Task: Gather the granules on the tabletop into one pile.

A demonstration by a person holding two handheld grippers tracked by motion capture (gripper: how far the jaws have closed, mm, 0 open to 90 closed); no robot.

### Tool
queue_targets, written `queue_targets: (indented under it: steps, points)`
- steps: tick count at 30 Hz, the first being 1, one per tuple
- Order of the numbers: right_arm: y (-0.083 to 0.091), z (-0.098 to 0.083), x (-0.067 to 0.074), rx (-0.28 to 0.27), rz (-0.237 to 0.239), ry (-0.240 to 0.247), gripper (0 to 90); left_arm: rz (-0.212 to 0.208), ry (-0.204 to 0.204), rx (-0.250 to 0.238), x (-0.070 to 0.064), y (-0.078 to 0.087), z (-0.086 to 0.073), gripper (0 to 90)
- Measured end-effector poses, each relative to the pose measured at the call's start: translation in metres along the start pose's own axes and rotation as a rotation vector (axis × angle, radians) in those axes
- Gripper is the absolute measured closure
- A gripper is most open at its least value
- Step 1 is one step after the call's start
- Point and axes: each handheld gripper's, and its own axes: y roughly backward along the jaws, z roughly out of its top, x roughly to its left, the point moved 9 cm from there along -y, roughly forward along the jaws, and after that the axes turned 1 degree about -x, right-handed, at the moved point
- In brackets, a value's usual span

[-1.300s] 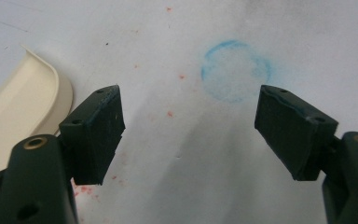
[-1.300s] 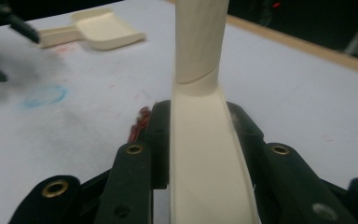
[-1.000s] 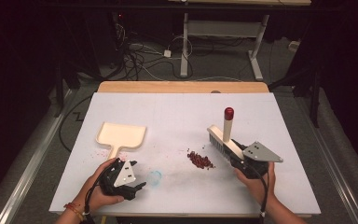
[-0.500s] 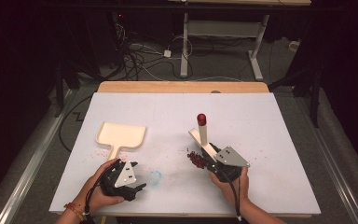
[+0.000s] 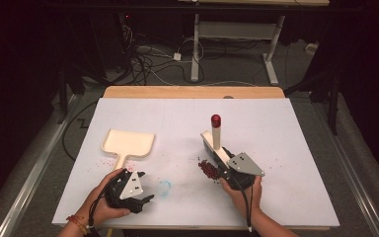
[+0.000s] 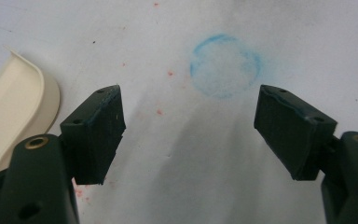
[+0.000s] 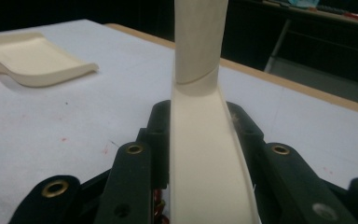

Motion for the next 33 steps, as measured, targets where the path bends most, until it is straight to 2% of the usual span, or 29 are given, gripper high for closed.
queue_targets:
  steps: [2, 5, 6, 7, 10, 14, 16, 20, 24, 25, 29, 33]
  points:
    - [0.004, 0.004, -0.007, -0.014, 0.000, 0.016, 67.5, 0.000, 0.000, 0.001, 0.000, 0.000, 0.000, 23.6]
    - [0.016, 0.009, -0.016, -0.017, 0.063, 0.014, 67.5, 0.000, 0.001, 0.000, 0.000, 0.000, 0.000, 23.6]
    - [0.022, 0.010, -0.017, -0.014, 0.118, 0.012, 67.5, -0.001, 0.002, 0.001, 0.000, 0.000, -0.001, 23.6]
    - [0.030, 0.011, -0.022, -0.007, 0.143, 0.037, 67.5, -0.001, 0.002, 0.002, 0.000, 0.000, -0.001, 23.6]
    - [0.051, 0.010, -0.034, 0.003, 0.188, 0.051, 67.5, -0.002, 0.006, 0.005, 0.000, 0.000, -0.001, 23.6]
    - [0.079, 0.001, -0.050, 0.013, 0.223, 0.030, 67.5, -0.005, -0.001, 0.012, -0.002, -0.002, 0.000, 23.6]
    - [0.088, -0.006, -0.054, 0.024, 0.262, 0.016, 67.5, -0.005, -0.003, 0.012, -0.002, -0.002, 0.001, 23.6]
    - [0.098, -0.015, -0.062, 0.071, 0.290, 0.019, 67.4, 0.004, -0.006, 0.007, -0.001, -0.002, 0.002, 23.6]
    - [0.110, -0.014, -0.064, 0.104, 0.365, -0.044, 67.4, 0.011, 0.004, 0.002, 0.002, -0.001, 0.001, 23.6]
    - [0.113, -0.014, -0.064, 0.123, 0.391, -0.051, 67.3, 0.012, 0.004, 0.002, 0.002, -0.001, 0.001, 23.6]
    - [0.119, -0.022, -0.064, 0.262, 0.526, -0.110, 67.1, 0.016, 0.000, -0.003, 0.002, 0.000, 0.002, 23.6]
    - [0.107, -0.034, -0.076, 0.369, 0.561, -0.174, 66.2, 0.017, 0.003, -0.009, 0.003, 0.001, 0.004, 23.6]
